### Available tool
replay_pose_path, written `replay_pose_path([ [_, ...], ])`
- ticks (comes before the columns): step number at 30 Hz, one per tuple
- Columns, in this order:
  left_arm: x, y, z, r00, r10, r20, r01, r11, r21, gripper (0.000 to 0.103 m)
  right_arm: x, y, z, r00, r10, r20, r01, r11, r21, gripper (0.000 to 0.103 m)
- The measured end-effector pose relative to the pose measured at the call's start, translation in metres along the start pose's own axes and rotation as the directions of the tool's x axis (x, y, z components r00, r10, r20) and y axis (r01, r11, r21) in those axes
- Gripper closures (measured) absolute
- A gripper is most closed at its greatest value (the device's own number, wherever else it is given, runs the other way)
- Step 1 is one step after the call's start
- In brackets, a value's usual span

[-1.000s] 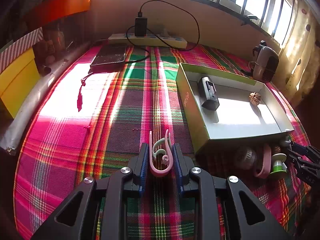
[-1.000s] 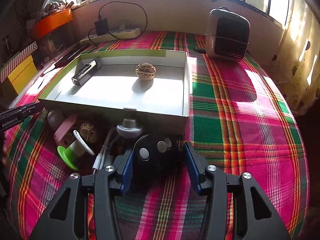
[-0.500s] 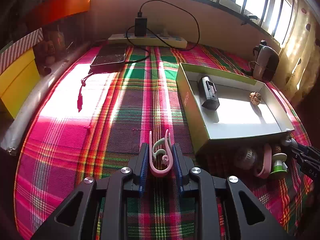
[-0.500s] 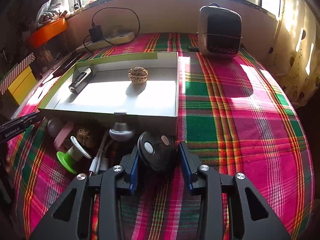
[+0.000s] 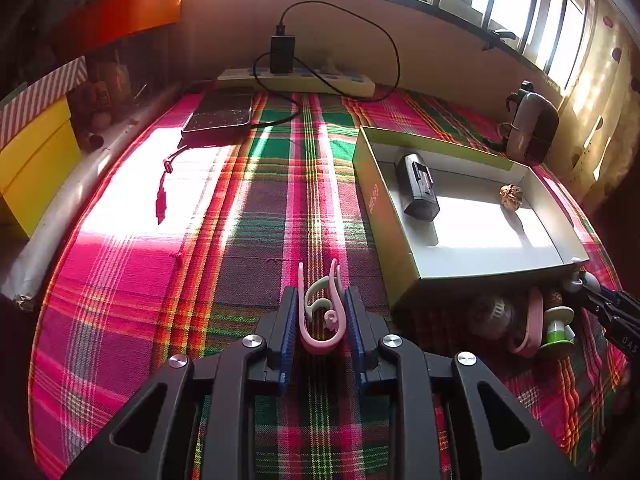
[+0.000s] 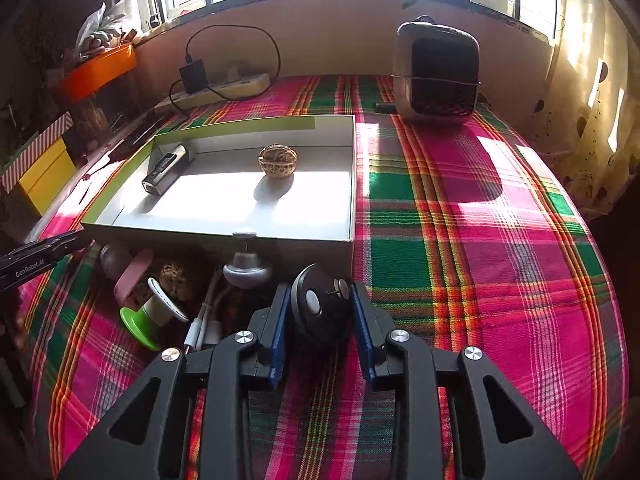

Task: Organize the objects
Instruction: 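Grasp the black round puck with the right gripper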

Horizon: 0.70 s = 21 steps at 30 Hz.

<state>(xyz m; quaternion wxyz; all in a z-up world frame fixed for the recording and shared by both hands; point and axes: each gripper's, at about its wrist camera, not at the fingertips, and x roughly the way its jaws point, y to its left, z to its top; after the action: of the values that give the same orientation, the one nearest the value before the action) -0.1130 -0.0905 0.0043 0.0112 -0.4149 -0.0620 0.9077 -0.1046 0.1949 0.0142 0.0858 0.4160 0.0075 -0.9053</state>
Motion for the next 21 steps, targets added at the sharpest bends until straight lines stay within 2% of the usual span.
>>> replay_pose_path([
  [21,0.0000,0.0010,0.0007,1.000,-0.002,0.004,0.002,1.000,-0.006,0.082,-0.0022,-0.0028,0.0000,1.000,0.003,0.014,-0.003,1.000,0.020,0.074],
])
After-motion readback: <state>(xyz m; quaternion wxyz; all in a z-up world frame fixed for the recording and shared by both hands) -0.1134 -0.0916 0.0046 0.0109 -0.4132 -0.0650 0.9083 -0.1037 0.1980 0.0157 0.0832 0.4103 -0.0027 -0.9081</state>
